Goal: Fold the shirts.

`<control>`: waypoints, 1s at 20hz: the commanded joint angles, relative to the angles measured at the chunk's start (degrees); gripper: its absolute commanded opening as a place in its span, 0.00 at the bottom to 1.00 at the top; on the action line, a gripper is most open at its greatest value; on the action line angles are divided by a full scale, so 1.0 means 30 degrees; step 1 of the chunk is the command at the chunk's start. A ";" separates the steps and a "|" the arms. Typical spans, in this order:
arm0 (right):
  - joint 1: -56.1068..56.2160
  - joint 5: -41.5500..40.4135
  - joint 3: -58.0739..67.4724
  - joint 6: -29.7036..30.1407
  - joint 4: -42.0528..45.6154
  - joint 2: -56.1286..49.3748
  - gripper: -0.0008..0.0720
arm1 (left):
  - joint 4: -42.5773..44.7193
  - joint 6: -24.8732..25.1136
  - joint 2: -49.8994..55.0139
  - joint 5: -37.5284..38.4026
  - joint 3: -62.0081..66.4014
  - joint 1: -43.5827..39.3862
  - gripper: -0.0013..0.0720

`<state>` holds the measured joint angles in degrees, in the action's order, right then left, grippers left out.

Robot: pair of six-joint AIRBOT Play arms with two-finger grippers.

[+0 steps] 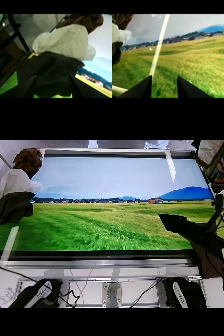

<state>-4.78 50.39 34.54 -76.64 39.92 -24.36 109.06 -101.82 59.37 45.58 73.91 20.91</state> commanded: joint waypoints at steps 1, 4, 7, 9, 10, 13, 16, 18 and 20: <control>0.0634 -0.1683 -0.1319 0.0058 -0.2178 -0.1880 0.51 | -0.6280 0.3963 0.5537 0.0940 0.2237 0.3213 0.71; 0.3271 -0.3628 -0.1348 0.0058 -0.2871 -0.4714 0.53 | -0.6258 0.4153 1.0397 0.1443 0.4306 0.3235 0.80; 0.6812 -0.8313 -0.1333 0.0051 -0.3548 -0.7446 0.53 | -0.5253 0.4597 1.4171 0.1537 0.6834 0.3228 0.86; 0.8546 -1.1183 -0.1209 0.0051 -0.3891 -0.8561 0.53 | -0.4153 0.4626 1.5824 0.1457 0.8371 0.3235 0.86; 0.9071 -1.1948 -0.1013 0.0051 -0.3861 -0.8918 0.53 | -0.3803 0.4881 1.6502 0.1552 0.9063 0.3228 0.85; 0.9355 -1.2291 -0.0131 0.0058 -0.3577 -0.9078 0.53 | -0.3767 0.5384 1.8098 0.2492 1.0761 0.3228 0.85; 0.9355 -1.2356 0.1122 0.0051 -0.2251 -0.9078 0.53 | -0.4860 0.5727 1.8491 0.3483 1.1140 0.3184 0.42; 0.9355 -1.2539 0.1945 0.0058 -0.0969 -0.9078 0.52 | -0.7577 0.6674 1.8484 0.4473 1.1570 0.2994 0.03; 0.9340 -1.3070 0.2681 0.0051 0.0474 -0.9078 0.51 | -1.2400 0.8342 1.8447 0.6521 1.2604 0.2521 0.03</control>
<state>22.96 13.65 39.48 -76.47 35.31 -51.40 88.07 -82.37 114.10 58.13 108.53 29.71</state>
